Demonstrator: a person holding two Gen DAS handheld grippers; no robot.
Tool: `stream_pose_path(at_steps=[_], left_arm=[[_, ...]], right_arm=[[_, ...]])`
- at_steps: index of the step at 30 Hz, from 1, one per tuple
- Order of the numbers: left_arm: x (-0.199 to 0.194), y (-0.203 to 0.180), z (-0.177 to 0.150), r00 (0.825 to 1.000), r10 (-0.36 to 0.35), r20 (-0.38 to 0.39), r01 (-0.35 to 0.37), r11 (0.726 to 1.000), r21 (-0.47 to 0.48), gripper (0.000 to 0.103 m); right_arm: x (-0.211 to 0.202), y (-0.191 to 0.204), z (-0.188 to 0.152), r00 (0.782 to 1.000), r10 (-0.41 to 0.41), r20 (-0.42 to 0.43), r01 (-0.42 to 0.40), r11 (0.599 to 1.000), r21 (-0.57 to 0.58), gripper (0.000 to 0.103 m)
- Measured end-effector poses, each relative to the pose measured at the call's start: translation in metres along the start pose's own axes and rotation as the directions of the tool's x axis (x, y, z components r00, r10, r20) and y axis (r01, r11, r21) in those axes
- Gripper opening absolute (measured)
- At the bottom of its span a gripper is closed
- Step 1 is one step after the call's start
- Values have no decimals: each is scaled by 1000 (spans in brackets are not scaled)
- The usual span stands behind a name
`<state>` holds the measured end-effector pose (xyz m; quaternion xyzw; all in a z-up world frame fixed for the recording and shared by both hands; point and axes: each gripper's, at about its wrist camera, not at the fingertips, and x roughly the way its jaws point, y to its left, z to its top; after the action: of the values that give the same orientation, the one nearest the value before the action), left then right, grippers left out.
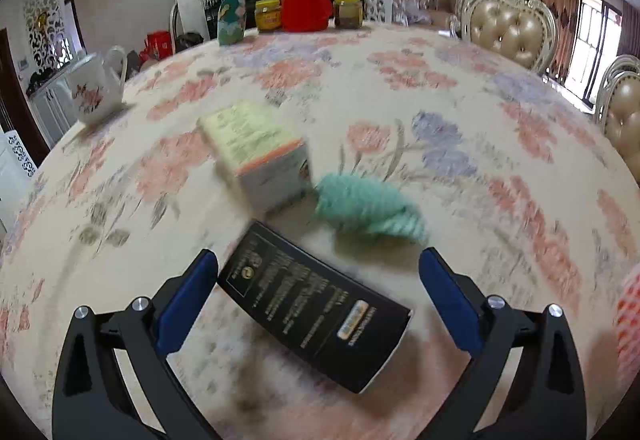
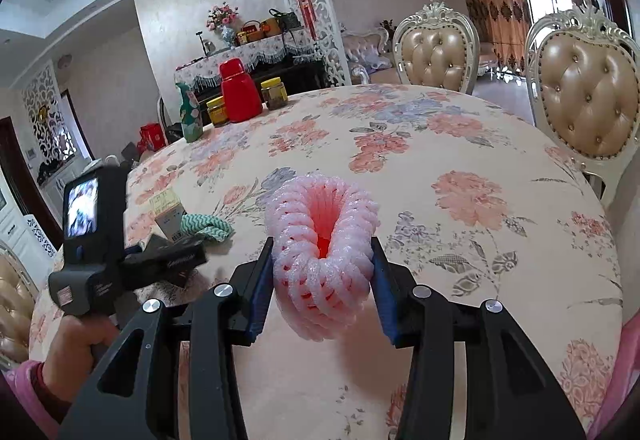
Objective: Collect trash
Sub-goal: 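Grasp a pink foam net with the right gripper while the left gripper grasps the black DORMI box, then carry the black box and pink foam net in both grippers to the pink bin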
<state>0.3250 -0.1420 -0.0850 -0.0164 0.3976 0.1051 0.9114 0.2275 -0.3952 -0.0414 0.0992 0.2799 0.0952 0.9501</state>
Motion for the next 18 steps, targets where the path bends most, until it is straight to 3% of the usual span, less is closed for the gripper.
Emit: stream_pose_path(at_steps=[3,8,14,18], left_arm=[[0,26,-15,997,-62,-55,60,997,-39,91],[-14,60,-23,997,-77,1,77,996,-37,90],[-19,82,-34,988,-152,-23,151,987,-49,90],[-35,93,-45,982,-187,15,187,982,-28,90]], right_arm=[[-1,3,-5,1000,14,-6,-14,1000,-2,44],[-2,17,-14,999,38,-21,-39,999,-10,44],[-6,44,-24,998,52,-38,-54,998,-43,44],[-11,60,-30,997,62,-46,-64,996,-61,44]])
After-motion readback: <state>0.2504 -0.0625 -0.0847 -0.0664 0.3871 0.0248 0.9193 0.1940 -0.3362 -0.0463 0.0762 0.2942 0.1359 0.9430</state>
